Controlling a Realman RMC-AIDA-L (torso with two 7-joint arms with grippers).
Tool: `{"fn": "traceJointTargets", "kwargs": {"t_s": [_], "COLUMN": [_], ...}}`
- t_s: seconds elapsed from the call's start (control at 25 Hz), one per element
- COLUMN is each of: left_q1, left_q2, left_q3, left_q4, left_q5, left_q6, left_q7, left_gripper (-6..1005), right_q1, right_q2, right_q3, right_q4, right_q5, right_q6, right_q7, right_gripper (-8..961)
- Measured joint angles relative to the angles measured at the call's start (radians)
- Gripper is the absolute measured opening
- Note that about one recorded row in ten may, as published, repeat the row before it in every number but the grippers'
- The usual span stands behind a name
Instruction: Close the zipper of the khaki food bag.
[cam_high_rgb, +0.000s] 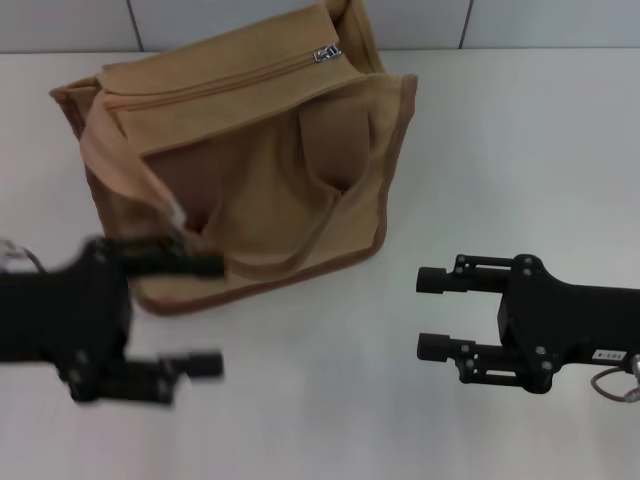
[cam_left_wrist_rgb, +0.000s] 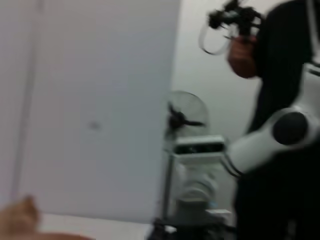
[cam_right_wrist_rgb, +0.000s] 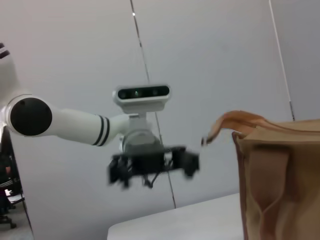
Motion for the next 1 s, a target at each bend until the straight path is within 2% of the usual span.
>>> {"fn": "traceJointTargets", "kwargs": {"t_s": [0.08, 0.12, 0.16, 0.28, 0.44, 0.72, 1.0], "left_q1": [-0.001, -0.001, -0.001, 0.007, 0.007, 0.011, 0.016], "left_q2": [-0.007, -0.025, -0.025, -0.057, -0.063, -0.056, -0.053], "left_q3": [0.067, 0.084, 0.084, 0.018, -0.018, -0.037, -0.046], "left_q4": [-0.003, -0.011, -0.011, -0.028, -0.052, -0.082, -0.101], "left_q5": [0.004, 0.029, 0.029, 0.119, 0.15, 0.158, 0.159], "left_q6": [-0.006, -0.022, -0.022, -0.045, -0.049, -0.066, -0.068], "left_q7": [0.015, 0.031, 0.031, 0.065, 0.073, 0.072, 0.074], "left_gripper": [785, 785, 785, 785, 785, 785, 785], "right_q1": [0.002, 0.002, 0.002, 0.004, 0.004, 0.009, 0.016], "right_q2": [0.0, 0.0, 0.0, 0.001, 0.002, 0.004, 0.006], "right_q3": [-0.007, -0.015, -0.015, -0.042, -0.052, -0.072, -0.073], "right_q4": [0.008, 0.015, 0.015, 0.022, 0.034, 0.042, 0.058], "right_q5": [0.0, 0.0, 0.0, 0.0, 0.0, 0.001, 0.004], "right_q6": [0.0, 0.0, 0.0, 0.0, 0.0, 0.003, 0.021], "right_q7": [-0.013, -0.026, -0.026, -0.036, -0.05, -0.059, -0.082], "right_gripper": [641, 641, 640, 640, 640, 641, 715]}}
